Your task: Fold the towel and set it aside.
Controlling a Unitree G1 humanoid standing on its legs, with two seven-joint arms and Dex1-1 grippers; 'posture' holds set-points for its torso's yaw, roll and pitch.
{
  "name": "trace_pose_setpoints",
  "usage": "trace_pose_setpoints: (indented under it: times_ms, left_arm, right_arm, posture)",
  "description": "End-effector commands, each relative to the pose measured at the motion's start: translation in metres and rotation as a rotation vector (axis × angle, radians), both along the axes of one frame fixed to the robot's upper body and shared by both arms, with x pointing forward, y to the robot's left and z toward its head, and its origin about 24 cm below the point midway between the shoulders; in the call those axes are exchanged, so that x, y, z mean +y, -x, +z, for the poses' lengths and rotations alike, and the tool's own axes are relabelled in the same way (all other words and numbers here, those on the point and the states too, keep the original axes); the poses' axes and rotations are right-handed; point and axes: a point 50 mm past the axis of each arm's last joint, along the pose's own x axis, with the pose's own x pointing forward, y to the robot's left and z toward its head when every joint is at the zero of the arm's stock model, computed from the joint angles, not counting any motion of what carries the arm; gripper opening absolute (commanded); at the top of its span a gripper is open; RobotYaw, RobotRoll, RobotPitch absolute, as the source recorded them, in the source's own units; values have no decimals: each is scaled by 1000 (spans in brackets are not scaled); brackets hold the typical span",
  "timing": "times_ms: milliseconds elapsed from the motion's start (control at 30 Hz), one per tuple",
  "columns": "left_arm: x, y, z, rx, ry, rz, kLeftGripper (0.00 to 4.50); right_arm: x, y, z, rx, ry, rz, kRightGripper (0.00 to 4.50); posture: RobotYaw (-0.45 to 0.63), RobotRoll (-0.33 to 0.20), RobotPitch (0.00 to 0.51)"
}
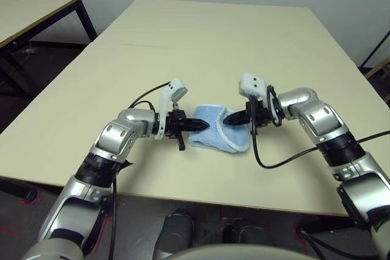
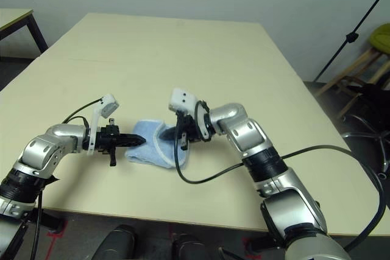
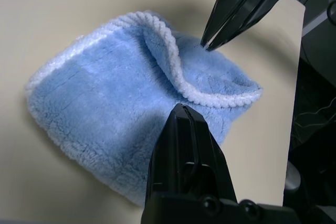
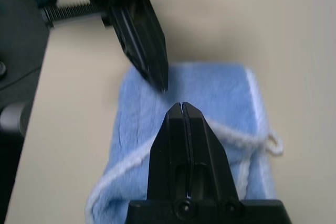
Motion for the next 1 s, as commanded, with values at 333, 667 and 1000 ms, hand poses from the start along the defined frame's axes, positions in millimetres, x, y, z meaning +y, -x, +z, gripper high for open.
trace_pose_setpoints:
  times_ms: [333, 667, 1000]
  left_arm:
    - [7, 8, -4, 13, -39, -14, 0]
    - [-2, 10, -9, 20, -29, -26, 0]
    - [-14, 6, -10, 19, -12, -44, 0]
  right_arm:
    - [31, -16, -26, -38, 277, 137, 33]
    - [-10, 5, -27, 96, 465, 248, 33]
    - [-27, 13, -37, 107, 430, 129, 33]
  posture:
    - [218, 0, 33]
    - [192, 0, 44]
    - [158, 0, 56]
